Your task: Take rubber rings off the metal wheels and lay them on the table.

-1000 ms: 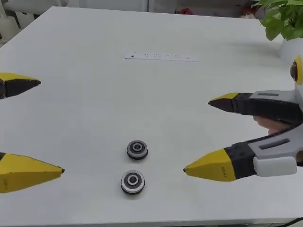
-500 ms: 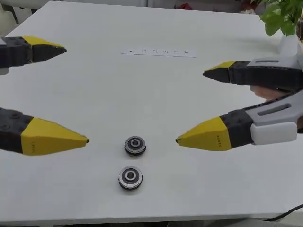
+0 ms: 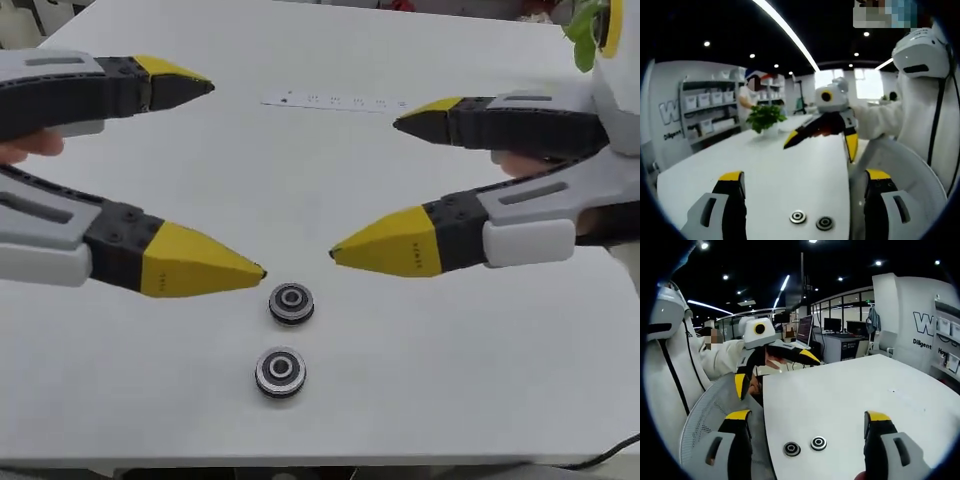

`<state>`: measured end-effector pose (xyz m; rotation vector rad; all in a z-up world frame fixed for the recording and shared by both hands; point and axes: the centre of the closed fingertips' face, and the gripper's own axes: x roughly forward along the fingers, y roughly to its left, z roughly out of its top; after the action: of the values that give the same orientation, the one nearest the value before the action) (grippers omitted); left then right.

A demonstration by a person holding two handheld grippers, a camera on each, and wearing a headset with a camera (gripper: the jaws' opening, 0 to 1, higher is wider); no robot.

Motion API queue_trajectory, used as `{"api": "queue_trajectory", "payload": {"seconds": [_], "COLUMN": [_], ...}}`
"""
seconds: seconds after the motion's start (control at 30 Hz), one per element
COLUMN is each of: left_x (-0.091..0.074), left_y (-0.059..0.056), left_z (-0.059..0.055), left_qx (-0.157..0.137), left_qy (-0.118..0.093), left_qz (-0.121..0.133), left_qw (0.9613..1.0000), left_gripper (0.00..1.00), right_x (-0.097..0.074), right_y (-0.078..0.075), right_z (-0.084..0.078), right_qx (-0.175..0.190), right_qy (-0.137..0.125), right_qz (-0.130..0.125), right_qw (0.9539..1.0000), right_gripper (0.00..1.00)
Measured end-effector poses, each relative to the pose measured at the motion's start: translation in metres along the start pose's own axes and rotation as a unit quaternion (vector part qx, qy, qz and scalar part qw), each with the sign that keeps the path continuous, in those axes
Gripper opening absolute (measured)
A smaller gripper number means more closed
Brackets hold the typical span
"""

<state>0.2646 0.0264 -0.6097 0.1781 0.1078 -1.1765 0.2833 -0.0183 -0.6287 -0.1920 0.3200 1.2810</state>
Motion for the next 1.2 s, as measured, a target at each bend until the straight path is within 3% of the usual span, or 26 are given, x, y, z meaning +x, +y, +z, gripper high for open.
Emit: {"api": "queue_trajectory", "payload": {"seconds": [0.13,0.27,0.37,0.57,0.73,0.83,0.87,0.93,1.03,1.07,1.2], "left_x": [0.004,0.008,0.009,0.014,0.021,0.024,0.025,0.026,0.028,0.029,0.031], "left_y": [-0.002,-0.005,-0.006,-0.014,-0.022,-0.026,-0.032,-0.036,-0.041,-0.043,-0.048], "left_z": [-0.009,-0.023,-0.032,-0.051,-0.065,-0.072,-0.077,-0.081,-0.087,-0.089,-0.096], "left_qx": [-0.018,-0.021,-0.028,-0.041,-0.032,-0.04,-0.049,-0.044,-0.042,-0.046,-0.045], "left_qy": [-0.016,-0.005,0.002,0.02,0.044,0.054,0.065,0.071,0.081,0.082,0.094], "left_qz": [-0.003,-0.005,-0.007,-0.012,-0.027,-0.037,-0.051,-0.057,-0.066,-0.07,-0.081], "left_qw": [0.9997,0.9998,0.9996,0.9989,0.9981,0.9971,0.9954,0.9949,0.9937,0.9931,0.9913], "left_gripper": [1.0,0.94,0.94,0.91,0.86,0.85,0.85,0.83,0.8,0.79,0.76], "right_x": [0.008,0.014,0.017,0.026,0.032,0.036,0.038,0.041,0.044,0.045,0.05], "right_y": [0.001,0.002,0.006,0.014,0.025,0.032,0.035,0.04,0.045,0.046,0.048], "right_z": [-0.011,-0.018,-0.023,-0.049,-0.065,-0.076,-0.082,-0.093,-0.107,-0.116,-0.128], "right_qx": [0.006,-0.001,-0.002,-0.002,-0.012,-0.021,-0.02,-0.015,-0.008,-0.006,-0.004], "right_qy": [-0.002,-0.018,-0.015,0.019,0.045,0.059,0.065,0.078,0.097,0.116,0.132], "right_qz": [0.01,0.018,0.033,0.055,0.077,0.094,0.103,0.115,0.125,0.125,0.129], "right_qw": [0.9999,0.9997,0.9994,0.9983,0.9959,0.9936,0.9923,0.9902,0.9873,0.9854,0.9828], "right_gripper": [0.89,0.87,0.83,0.76,0.68,0.64,0.61,0.58,0.53,0.52,0.52]}}
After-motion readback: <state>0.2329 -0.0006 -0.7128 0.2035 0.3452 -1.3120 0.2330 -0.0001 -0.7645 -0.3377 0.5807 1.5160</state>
